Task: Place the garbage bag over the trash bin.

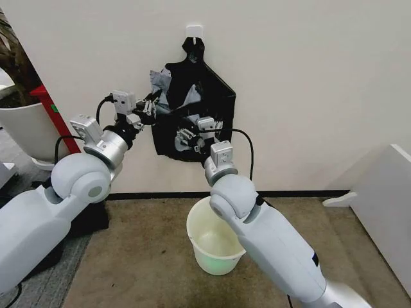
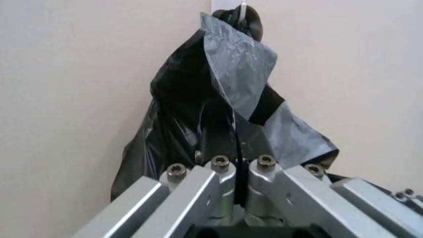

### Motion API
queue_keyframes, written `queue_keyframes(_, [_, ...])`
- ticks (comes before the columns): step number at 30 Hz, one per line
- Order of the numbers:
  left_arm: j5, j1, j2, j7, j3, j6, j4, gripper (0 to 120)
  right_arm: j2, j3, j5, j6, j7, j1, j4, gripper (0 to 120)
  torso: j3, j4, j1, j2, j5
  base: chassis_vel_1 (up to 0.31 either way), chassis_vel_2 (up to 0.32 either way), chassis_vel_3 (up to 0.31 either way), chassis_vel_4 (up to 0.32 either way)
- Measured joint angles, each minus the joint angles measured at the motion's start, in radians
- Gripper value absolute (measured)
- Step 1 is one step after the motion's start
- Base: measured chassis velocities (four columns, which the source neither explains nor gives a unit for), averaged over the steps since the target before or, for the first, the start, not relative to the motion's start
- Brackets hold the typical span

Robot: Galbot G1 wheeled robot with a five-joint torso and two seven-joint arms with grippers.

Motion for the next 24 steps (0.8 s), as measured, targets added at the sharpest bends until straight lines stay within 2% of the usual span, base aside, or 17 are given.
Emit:
queue_keyframes(1, [0.001,0.002,0.0,0.0,-0.001,0.0,-0.002,0,0.0,0.001,0.0,0.0,0.002,0.0,0.0,71,0.0,0.0,0.0,0.0,0.0,0.0,0.0,0.0,0.0])
queue_keyframes(3, [0.002,0.005,0.001,0.001,-0.001,0.0,-0.003,0,0.0,0.002,0.001,0.001,0.004,0.0,-0.001,69,0.0,0.0,0.0,0.0,0.0,0.0,0.0,0.0,0.0])
queue_keyframes(5, [0.007,0.014,0.003,0.001,-0.004,0.0,-0.007,0,-0.002,0.006,0.009,0.007,0.009,0.0,-0.001,57,0.0,0.0001,0.0,0.0,0.0,0.0,0.0,0.0,0.0])
queue_keyframes(8, [0.011,0.029,0.008,0.001,-0.011,-0.001,-0.011,0,-0.008,0.013,0.036,0.011,0.019,-0.008,0.008,46,0.0,0.0,0.0,0.0,0.0001,0.0,0.0,0.0,0.0])
queue_keyframes(11, [0.013,0.038,0.012,0.002,-0.015,-0.003,-0.014,0,-0.012,0.017,0.059,0.011,0.026,-0.014,0.017,39,0.0,0.0,0.0,0.0,0.0,0.0,0.0,0.0,0.0])
queue_keyframes(12, [0.014,0.051,0.019,0.003,-0.017,-0.005,-0.017,0,-0.019,0.021,0.092,0.011,0.033,-0.021,0.03,32,0.0,0.0,0.0,0.0,0.0001,0.0,0.0,0.0,0.0])
queue_keyframes(17, [0.014,0.097,0.034,0.003,-0.026,-0.014,-0.027,0,-0.027,0.04,0.125,0.019,0.043,-0.042,0.036,12,0.0,0.0,0.0,0.0,0.0001,0.0,0.0,0.0,0.0])
queue_keyframes(19, [0.014,0.104,0.037,0.003,-0.027,-0.015,-0.029,0,-0.027,0.043,0.131,0.021,0.044,-0.044,0.038,11,0.0,0.0,0.0,0.0,0.0001,0.0,0.0,0.0,0.0])
queue_keyframes(21, [0.015,0.13,0.047,0.003,-0.03,-0.018,-0.033,0,-0.034,0.054,0.172,0.026,0.049,-0.051,0.064,0,0.0,0.0001,0.0,0.0,0.0001,0.0,0.0,0.0,0.0])
queue_keyframes(24, [0.017,0.14,0.05,0.004,-0.031,-0.021,-0.034,0,-0.052,0.061,0.214,0.029,0.049,-0.059,0.095,0,0.0,0.0001,0.0,0.0,0.0001,0.0,0.0,0.0,0.0])
